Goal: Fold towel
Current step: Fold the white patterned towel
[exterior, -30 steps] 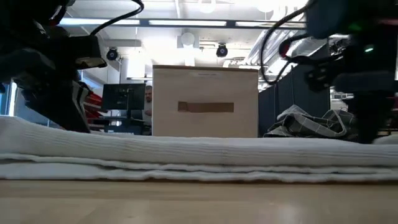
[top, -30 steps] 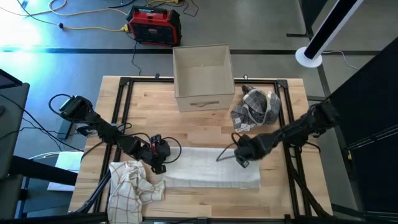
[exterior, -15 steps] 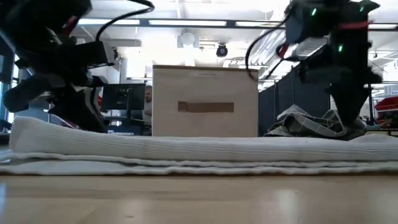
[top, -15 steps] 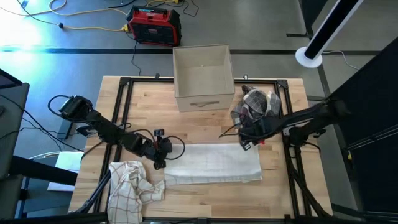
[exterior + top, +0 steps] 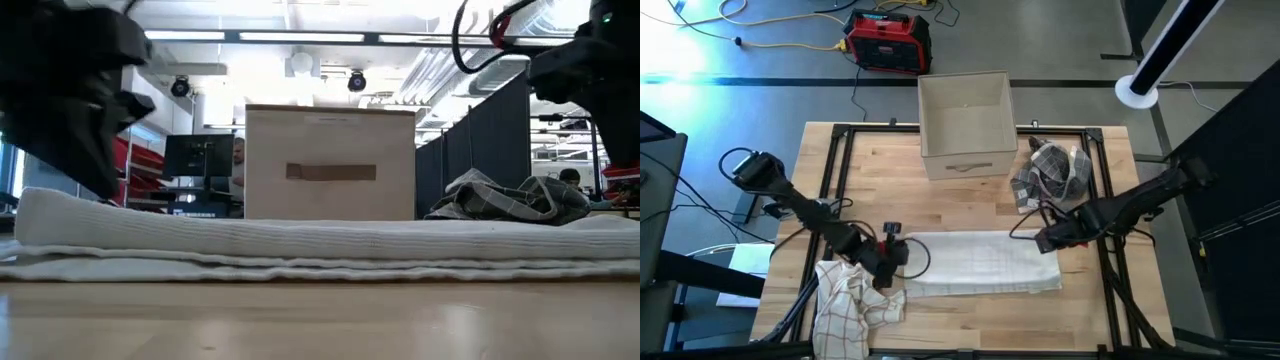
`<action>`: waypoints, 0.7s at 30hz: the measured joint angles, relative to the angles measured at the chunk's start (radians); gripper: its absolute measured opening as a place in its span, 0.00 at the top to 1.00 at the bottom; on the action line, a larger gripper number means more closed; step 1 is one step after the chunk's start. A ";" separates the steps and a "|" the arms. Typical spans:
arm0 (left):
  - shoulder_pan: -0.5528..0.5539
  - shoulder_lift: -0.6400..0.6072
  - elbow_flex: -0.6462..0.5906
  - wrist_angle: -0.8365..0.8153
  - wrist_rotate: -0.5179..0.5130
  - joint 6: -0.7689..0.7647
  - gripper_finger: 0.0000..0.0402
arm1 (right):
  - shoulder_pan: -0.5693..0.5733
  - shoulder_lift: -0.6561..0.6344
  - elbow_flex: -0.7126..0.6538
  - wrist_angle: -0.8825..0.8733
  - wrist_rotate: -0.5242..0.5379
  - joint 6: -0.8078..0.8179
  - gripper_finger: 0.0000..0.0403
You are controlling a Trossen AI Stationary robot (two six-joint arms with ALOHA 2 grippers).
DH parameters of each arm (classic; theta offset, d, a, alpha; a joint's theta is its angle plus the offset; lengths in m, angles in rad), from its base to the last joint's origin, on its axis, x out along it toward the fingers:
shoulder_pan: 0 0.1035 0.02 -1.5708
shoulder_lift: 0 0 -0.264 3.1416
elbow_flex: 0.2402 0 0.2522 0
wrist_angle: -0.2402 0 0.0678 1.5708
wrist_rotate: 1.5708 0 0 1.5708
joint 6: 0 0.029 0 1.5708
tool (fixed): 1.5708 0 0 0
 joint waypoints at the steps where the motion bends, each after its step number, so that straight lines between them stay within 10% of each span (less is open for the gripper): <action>1: -0.013 0.000 0.000 -0.022 0.013 -0.015 1.00 | 0.007 0.011 0.000 0.002 -0.013 0.017 0.87; 11: -0.138 0.000 -0.001 -0.126 -0.037 -0.160 1.00 | 0.027 0.043 -0.101 0.144 -0.042 0.100 0.61; 21: -0.147 0.000 -0.001 -0.159 -0.128 -0.208 1.00 | 0.027 0.044 -0.226 0.297 0.041 0.117 0.62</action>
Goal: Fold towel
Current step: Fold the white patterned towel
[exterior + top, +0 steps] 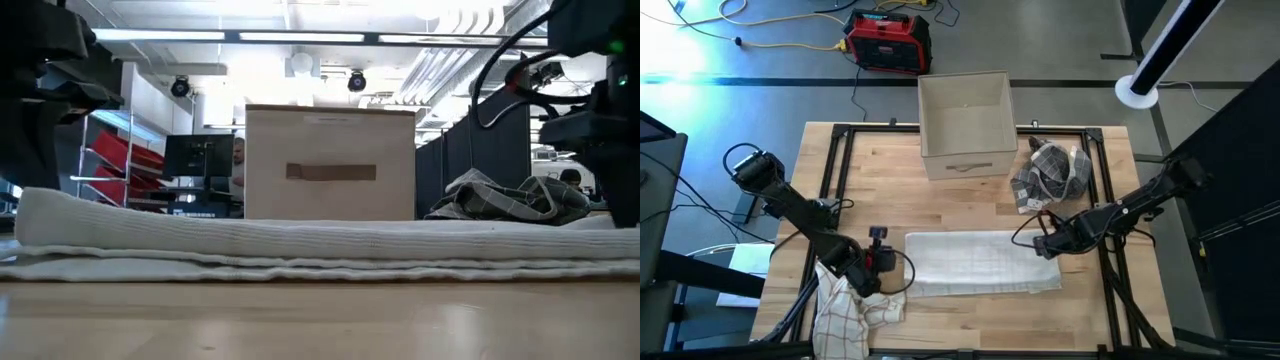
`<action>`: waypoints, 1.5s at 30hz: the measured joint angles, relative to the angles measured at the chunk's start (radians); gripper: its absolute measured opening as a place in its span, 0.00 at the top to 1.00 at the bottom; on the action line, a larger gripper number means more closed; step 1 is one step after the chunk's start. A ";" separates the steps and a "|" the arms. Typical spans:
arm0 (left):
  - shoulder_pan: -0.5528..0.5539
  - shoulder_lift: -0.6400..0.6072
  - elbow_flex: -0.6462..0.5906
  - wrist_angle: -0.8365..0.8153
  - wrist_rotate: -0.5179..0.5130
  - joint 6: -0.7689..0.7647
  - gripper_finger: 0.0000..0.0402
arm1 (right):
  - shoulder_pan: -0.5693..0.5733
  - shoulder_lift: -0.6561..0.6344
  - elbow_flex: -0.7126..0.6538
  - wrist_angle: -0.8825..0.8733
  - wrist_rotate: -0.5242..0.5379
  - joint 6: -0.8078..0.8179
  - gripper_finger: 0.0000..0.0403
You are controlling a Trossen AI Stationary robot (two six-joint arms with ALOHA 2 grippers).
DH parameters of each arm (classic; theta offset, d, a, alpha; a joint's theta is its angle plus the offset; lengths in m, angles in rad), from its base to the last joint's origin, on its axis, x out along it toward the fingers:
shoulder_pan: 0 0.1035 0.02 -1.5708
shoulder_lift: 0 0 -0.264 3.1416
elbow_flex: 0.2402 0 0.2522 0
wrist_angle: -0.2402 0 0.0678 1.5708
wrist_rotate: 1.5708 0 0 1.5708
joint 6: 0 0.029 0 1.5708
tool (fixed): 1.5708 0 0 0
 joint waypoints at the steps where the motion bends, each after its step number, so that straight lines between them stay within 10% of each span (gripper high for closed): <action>1: 0.003 0.000 -0.005 0.004 -0.002 -0.009 1.00 | -0.001 0.004 -0.010 0.009 -0.002 0.000 0.63; 13: 0.034 -0.005 -0.218 0.269 0.046 -0.091 1.00 | 0.001 0.062 -0.013 0.049 -0.037 -0.030 0.97; 30: 0.271 0.037 -0.229 0.574 0.171 0.117 1.00 | 0.002 -0.217 0.154 -0.294 0.116 -0.026 1.00; 45: 0.382 0.188 -0.225 0.855 0.241 0.273 1.00 | -0.050 0.160 0.470 0.098 0.208 -0.379 1.00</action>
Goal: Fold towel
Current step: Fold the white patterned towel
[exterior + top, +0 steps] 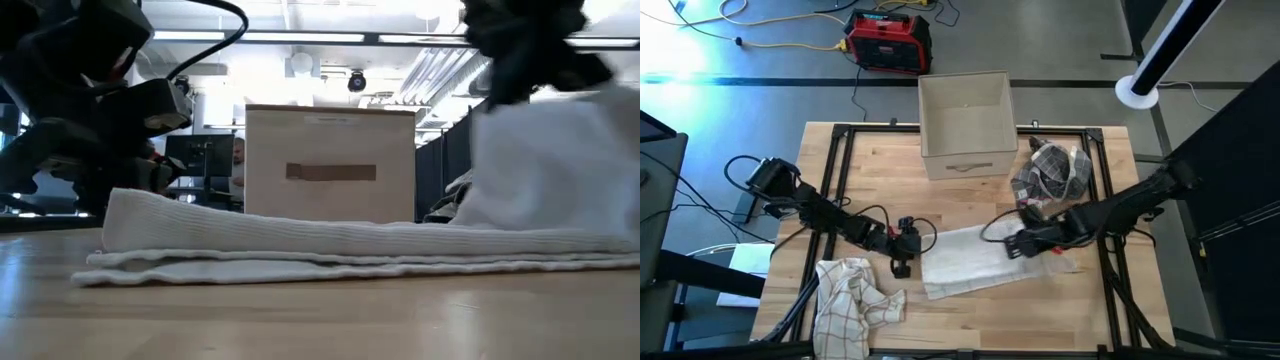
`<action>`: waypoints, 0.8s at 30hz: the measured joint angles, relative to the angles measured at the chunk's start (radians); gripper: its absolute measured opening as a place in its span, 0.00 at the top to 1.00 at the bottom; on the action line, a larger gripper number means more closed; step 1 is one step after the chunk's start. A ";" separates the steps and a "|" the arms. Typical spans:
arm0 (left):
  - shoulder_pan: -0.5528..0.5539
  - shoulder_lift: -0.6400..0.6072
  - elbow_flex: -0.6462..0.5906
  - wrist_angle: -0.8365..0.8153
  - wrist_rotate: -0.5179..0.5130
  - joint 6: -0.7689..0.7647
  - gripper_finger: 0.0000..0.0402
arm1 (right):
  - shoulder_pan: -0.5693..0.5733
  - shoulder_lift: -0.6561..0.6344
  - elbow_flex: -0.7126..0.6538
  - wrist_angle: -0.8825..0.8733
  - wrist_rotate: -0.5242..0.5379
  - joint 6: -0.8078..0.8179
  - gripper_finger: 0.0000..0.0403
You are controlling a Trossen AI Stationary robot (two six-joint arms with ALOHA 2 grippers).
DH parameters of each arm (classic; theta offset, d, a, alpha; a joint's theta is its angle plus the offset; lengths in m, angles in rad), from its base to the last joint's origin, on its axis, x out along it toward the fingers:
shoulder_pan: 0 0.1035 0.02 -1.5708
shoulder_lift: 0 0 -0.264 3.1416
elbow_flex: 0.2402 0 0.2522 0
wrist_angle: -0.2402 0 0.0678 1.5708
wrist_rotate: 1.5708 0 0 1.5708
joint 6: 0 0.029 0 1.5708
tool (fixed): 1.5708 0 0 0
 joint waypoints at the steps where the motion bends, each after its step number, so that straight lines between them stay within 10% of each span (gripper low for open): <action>1: 0.000 0.001 -0.001 0.007 0.000 0.006 1.00 | -0.012 0.035 0.025 0.031 -0.003 -0.038 1.00; 24: -0.001 0.002 -0.001 0.012 -0.006 0.038 1.00 | -0.189 0.565 0.473 0.376 -0.334 -0.441 1.00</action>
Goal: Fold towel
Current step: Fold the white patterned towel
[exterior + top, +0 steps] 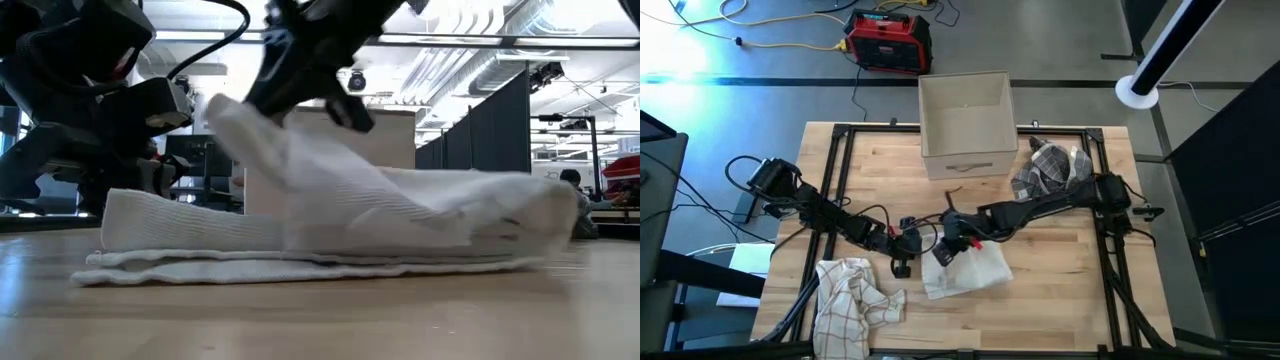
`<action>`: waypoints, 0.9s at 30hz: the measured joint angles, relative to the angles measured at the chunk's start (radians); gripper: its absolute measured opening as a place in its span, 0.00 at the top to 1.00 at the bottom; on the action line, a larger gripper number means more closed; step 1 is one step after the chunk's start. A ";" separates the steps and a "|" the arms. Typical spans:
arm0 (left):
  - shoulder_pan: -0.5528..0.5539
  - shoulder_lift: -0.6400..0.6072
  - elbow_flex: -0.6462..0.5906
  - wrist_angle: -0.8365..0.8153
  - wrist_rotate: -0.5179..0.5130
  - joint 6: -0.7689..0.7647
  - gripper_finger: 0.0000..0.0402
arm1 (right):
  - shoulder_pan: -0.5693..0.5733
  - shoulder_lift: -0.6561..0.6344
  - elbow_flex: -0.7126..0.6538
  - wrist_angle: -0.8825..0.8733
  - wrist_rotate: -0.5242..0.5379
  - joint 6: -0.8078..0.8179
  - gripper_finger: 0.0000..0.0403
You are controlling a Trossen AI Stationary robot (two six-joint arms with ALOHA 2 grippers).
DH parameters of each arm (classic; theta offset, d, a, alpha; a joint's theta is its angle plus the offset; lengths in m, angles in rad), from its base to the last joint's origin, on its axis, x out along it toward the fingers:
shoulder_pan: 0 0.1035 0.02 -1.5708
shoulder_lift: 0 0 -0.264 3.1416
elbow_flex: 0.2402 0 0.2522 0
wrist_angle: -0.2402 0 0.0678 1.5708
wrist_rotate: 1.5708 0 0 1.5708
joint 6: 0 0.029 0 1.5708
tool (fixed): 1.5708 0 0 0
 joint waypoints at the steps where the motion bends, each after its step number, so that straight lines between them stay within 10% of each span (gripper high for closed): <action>1: 0.000 0.000 0.000 0.000 0.000 0.004 1.00 | -0.003 0.012 0.006 0.021 -0.011 -0.001 1.00; 9: 0.000 0.000 0.000 -0.002 0.000 0.033 1.00 | -0.018 0.043 0.018 0.082 0.003 0.002 0.94; 20: 0.000 -0.001 0.000 -0.002 -0.003 0.033 1.00 | -0.018 0.035 0.018 0.162 -0.012 -0.019 0.59; 27: -0.036 -0.125 0.004 -0.186 -0.082 -0.079 1.00 | 0.022 -0.076 0.018 0.057 0.037 -0.064 0.62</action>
